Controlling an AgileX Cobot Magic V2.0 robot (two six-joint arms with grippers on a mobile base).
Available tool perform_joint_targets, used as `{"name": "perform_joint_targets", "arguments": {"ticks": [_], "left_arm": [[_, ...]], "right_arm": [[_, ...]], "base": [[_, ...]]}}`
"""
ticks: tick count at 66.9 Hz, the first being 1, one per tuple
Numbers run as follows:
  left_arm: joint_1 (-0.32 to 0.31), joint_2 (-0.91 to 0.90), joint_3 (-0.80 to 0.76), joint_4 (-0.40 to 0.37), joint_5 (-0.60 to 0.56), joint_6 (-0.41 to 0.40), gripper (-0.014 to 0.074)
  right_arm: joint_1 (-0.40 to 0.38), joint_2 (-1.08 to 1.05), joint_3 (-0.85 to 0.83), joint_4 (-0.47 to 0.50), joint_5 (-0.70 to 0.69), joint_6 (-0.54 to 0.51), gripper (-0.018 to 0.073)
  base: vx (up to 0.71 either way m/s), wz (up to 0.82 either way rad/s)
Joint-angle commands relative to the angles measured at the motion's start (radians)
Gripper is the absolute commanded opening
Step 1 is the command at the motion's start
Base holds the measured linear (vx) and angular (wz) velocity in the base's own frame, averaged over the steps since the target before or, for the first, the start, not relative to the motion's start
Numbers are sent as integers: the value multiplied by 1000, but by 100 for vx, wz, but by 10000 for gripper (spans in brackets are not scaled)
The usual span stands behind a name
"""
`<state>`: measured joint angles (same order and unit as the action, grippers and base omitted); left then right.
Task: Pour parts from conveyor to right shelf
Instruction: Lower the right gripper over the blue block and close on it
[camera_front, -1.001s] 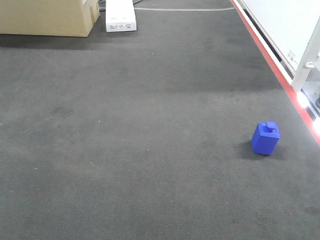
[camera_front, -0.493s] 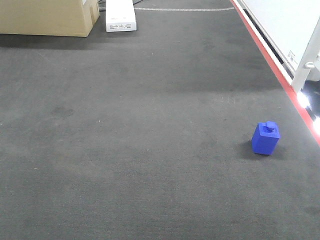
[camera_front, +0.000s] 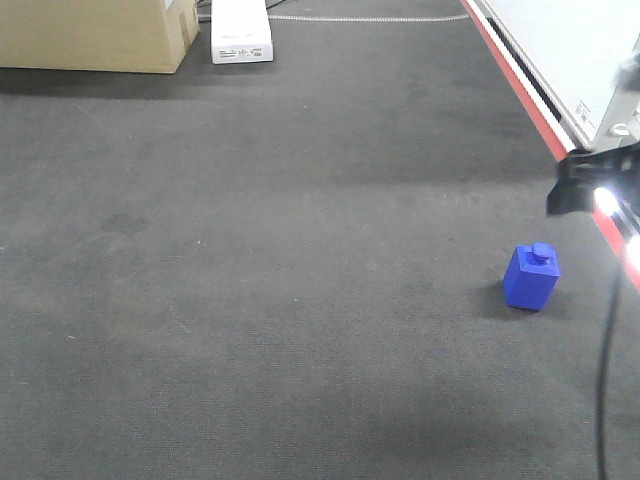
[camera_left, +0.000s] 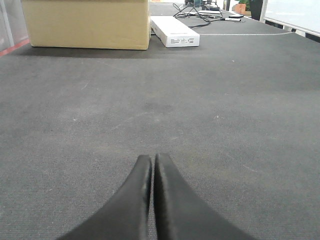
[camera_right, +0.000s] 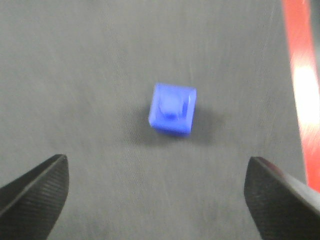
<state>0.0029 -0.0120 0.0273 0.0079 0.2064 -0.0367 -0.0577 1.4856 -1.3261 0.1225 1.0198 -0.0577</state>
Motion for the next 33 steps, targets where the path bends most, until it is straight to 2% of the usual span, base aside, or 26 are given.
{"name": "perform_joint_targets", "arguments": {"ticks": [1,17,33], "left_arm": [[-5,-11,-19,-8,-79,-8,-6],[-5,-11,-19,-8,-79,-8,-6],[-5,-11,-19,-8,-80,-8,-6]], "right_arm": [[-4,71,-107,-4,66,3,661],[-4,261,-253,-4,128,5,648],[-4,400,-331,-6,163,5,639]], "base": [[0,0],[0,0],[0,0]]}}
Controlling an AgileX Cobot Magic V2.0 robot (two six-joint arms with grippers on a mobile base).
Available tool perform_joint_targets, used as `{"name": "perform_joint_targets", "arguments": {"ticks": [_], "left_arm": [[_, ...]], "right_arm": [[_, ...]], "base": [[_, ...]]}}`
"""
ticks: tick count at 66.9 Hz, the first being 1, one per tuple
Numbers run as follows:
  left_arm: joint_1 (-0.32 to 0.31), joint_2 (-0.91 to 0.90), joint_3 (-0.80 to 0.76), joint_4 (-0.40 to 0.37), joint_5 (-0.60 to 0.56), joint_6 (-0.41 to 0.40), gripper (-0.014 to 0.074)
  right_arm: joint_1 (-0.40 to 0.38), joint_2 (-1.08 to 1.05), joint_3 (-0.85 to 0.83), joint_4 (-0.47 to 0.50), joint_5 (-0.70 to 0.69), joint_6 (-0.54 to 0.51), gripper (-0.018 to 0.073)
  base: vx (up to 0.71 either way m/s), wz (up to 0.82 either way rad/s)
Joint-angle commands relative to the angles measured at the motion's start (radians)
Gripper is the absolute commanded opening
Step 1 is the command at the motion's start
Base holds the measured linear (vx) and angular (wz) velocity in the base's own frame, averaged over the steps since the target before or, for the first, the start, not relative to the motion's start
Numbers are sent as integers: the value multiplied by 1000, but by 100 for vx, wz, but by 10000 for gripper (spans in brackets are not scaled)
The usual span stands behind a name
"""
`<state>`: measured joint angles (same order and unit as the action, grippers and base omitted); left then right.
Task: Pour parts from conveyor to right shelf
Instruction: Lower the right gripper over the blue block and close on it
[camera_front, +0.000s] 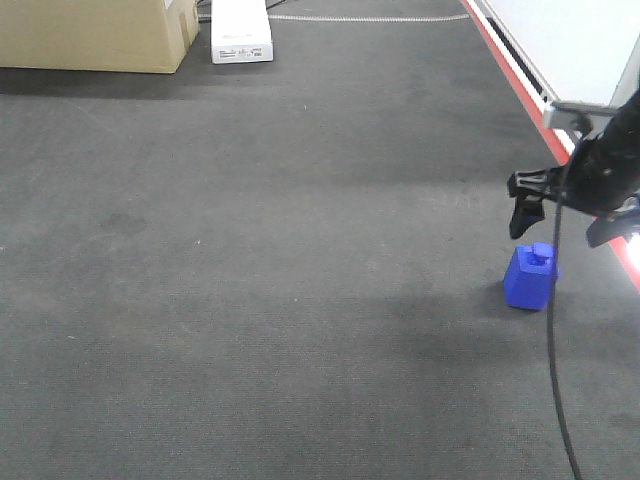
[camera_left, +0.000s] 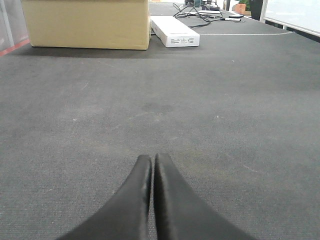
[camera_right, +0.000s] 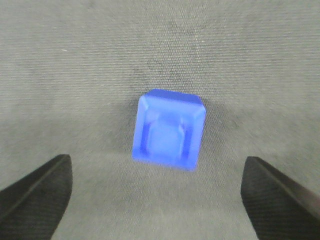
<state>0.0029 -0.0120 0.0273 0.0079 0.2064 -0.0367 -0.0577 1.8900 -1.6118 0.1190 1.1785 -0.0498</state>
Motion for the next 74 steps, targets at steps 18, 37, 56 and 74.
{"name": "perform_joint_targets", "arguments": {"ticks": [18,37,56,74], "left_arm": [[-5,-11,-19,-8,-80,-8,-6],[-5,-11,-19,-8,-80,-8,-6],[-5,-11,-19,-8,-80,-8,-6],[-5,-11,-19,-8,-80,-8,-6]], "right_arm": [[-4,104,-54,-22,7,-4,630],[-4,155,-54,-23,-41,-5,525],[-4,155,-54,-23,25,-83,-15],[-4,43,-54,-18,-25,-97,-5]], "base": [[0,0],[0,0],[0,0],[0,0]]}}
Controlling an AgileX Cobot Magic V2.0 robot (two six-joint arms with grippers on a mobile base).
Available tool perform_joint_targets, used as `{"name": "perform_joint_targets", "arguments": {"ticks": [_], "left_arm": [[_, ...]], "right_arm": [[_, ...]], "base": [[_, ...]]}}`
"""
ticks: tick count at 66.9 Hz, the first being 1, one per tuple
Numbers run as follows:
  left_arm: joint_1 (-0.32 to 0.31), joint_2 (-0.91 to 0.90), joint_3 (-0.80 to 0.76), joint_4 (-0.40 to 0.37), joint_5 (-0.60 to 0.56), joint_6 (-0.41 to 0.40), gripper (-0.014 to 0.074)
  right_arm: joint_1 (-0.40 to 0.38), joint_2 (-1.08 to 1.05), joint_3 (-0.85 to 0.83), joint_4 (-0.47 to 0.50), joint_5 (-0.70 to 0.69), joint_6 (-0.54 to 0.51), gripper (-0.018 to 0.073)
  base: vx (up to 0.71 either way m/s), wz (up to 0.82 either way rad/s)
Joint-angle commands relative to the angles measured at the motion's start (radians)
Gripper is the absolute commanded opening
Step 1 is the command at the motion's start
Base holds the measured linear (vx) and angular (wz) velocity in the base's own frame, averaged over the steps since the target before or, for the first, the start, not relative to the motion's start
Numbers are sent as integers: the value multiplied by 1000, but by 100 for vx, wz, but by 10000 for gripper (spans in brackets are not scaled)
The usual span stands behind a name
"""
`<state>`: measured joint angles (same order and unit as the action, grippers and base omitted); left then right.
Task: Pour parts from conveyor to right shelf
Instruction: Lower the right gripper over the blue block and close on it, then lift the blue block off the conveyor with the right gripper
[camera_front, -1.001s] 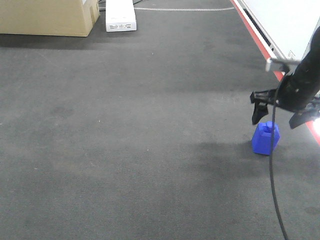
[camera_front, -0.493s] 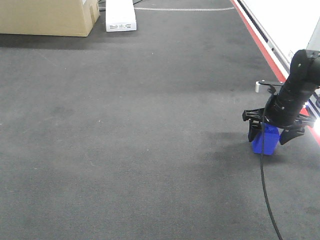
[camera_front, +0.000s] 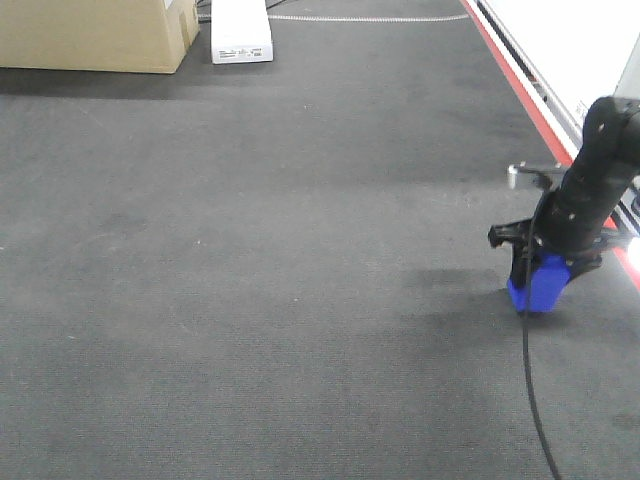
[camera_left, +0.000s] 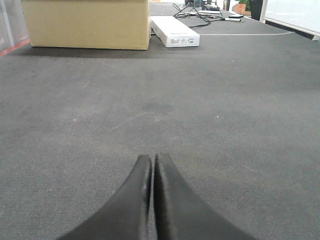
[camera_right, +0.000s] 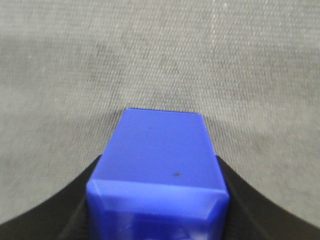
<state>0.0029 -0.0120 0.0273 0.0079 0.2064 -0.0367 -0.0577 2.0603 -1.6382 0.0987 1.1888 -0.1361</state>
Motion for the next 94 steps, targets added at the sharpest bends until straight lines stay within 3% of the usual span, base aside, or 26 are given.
{"name": "perform_joint_targets", "arguments": {"ticks": [1,15,46,78,94], "left_arm": [[-5,-11,-19,-8,-80,-8,-6],[-5,-11,-19,-8,-80,-8,-6],[-5,-11,-19,-8,-80,-8,-6],[-5,-11,-19,-8,-80,-8,-6],[-5,-11,-19,-8,-80,-8,-6]], "right_arm": [[-4,-133,-27,4,-42,-9,-5],[-4,-346,42,25,-160,-3,-5],[-4,-1038,725,136,-686,-106,-5],[-4,-1619,1161,134,-792,-181,-5],[-4,-1718,1234,137,-771,-187,-5]], "base": [[0,0],[0,0],[0,0],[0,0],[0,0]]}}
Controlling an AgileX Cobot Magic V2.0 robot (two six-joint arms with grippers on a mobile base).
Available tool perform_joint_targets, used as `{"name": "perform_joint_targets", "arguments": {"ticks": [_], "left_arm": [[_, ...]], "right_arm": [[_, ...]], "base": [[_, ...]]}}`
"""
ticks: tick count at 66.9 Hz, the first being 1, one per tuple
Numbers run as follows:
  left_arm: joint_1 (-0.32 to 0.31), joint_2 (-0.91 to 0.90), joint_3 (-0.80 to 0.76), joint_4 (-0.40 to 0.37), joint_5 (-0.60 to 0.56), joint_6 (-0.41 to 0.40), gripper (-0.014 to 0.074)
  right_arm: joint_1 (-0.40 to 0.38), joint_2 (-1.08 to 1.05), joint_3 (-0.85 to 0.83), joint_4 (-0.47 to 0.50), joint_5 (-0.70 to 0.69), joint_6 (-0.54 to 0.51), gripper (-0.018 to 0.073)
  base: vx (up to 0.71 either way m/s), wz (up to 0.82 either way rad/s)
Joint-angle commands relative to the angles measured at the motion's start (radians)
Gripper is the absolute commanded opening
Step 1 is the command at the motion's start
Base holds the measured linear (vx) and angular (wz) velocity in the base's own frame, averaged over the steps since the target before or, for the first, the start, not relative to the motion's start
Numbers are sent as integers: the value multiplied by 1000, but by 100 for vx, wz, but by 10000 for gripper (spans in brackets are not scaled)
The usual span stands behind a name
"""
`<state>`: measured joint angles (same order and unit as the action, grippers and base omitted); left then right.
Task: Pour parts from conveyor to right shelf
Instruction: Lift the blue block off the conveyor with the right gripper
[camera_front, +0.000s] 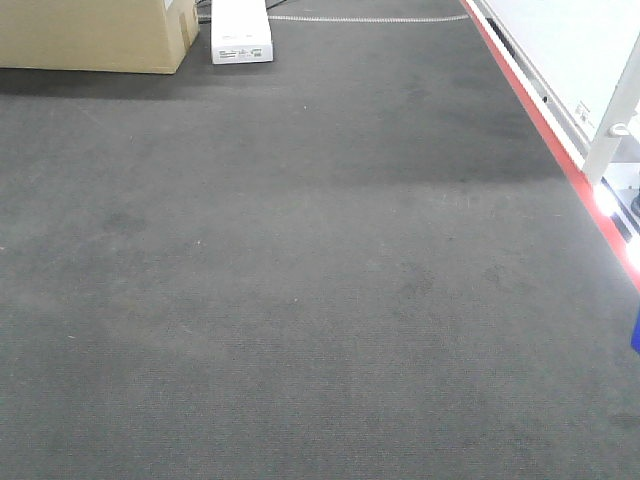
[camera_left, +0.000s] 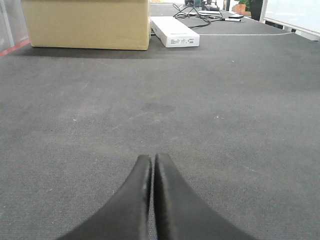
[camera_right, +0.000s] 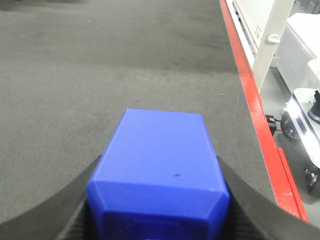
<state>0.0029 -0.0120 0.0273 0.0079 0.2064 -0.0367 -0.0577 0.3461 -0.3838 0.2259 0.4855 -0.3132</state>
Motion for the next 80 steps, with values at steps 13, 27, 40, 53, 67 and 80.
{"name": "perform_joint_targets", "arguments": {"ticks": [13,27,40,53,67,80], "left_arm": [[-5,-11,-19,-8,-80,-8,-6],[-5,-11,-19,-8,-80,-8,-6],[-5,-11,-19,-8,-80,-8,-6],[-5,-11,-19,-8,-80,-8,-6],[-5,-11,-19,-8,-80,-8,-6],[-5,-11,-19,-8,-80,-8,-6]], "right_arm": [[-4,-4,-20,9,-48,-10,-5],[-4,-4,-20,9,-45,-10,-5],[-4,-4,-20,9,-44,-10,-5],[-4,-2,-20,9,-43,-10,-5],[-4,-2,-20,9,-43,-10,-5],[-4,-2,-20,9,-43,-10,-5]], "base": [[0,0],[0,0],[0,0],[0,0],[0,0],[0,0]]}}
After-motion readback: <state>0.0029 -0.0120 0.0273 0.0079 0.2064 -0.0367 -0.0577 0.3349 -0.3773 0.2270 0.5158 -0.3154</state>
